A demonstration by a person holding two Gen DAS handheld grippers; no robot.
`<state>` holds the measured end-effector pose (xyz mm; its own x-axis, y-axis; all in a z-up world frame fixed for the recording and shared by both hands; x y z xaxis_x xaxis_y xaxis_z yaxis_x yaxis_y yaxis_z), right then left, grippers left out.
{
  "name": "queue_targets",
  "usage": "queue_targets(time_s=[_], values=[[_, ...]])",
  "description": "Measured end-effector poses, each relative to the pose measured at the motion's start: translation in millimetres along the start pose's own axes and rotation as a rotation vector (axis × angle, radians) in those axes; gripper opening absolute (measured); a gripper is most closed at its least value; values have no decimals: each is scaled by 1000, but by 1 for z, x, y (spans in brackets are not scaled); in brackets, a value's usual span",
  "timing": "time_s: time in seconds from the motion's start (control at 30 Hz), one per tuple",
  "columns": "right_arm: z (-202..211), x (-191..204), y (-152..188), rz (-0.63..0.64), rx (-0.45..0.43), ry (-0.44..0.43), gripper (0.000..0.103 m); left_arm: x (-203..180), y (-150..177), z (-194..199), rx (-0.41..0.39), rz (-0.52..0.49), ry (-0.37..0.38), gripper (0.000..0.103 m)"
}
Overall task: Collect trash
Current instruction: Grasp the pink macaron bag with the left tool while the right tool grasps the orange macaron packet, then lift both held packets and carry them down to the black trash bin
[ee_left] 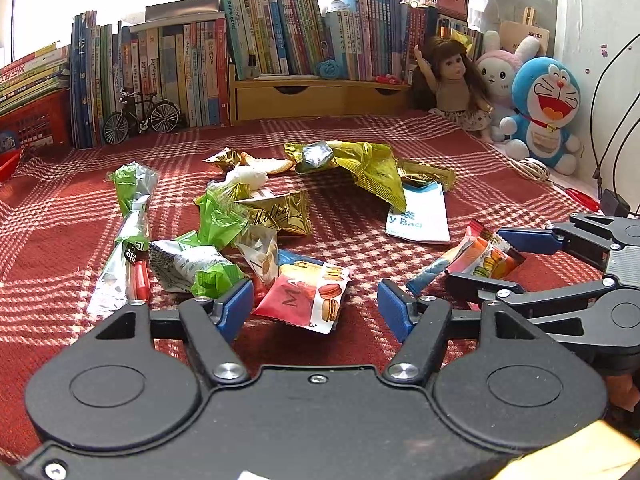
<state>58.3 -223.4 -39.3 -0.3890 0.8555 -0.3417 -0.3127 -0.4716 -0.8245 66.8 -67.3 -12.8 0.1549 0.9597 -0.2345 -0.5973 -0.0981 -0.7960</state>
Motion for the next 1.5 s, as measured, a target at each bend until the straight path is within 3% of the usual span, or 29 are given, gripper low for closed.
queue_targets(time_s=[0.2,0.3,0.33,0.47,0.7,0.97,1.5], values=[[-3,-3,16,-29,33,0,78,-4,5,-20,13,-12,4,70],[-8,-1,22,-33,55,-1,78,-7,9,-24,28,-4,0,61],[-9,0,23,-39,58,-6,77,-7,10,-24,25,0,0,49],[-6,-3,24,-89,50,-26,71,-8,9,-14,2,5,-2,46],[-1,-3,21,-102,37,-28,68,-14,5,12,-38,-4,23,46],[20,5,14,-87,10,-59,68,-9,10,44,-30,8,55,46],[57,44,33,13,91,-231,68,7,55,89,68,-48,61,46]])
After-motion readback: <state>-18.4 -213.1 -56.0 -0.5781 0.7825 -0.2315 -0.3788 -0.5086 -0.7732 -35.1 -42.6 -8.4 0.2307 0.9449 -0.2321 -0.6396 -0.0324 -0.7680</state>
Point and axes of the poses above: each gripper's, at about its wrist camera, not at the fingertips, and z roughly against the way its jaws point, x to its left, y to its underside, the point moved 7 cm from there along -z, roughly the way its jaws point, and after that the axes turned 14 degrees about z, right-handed, at the moved point
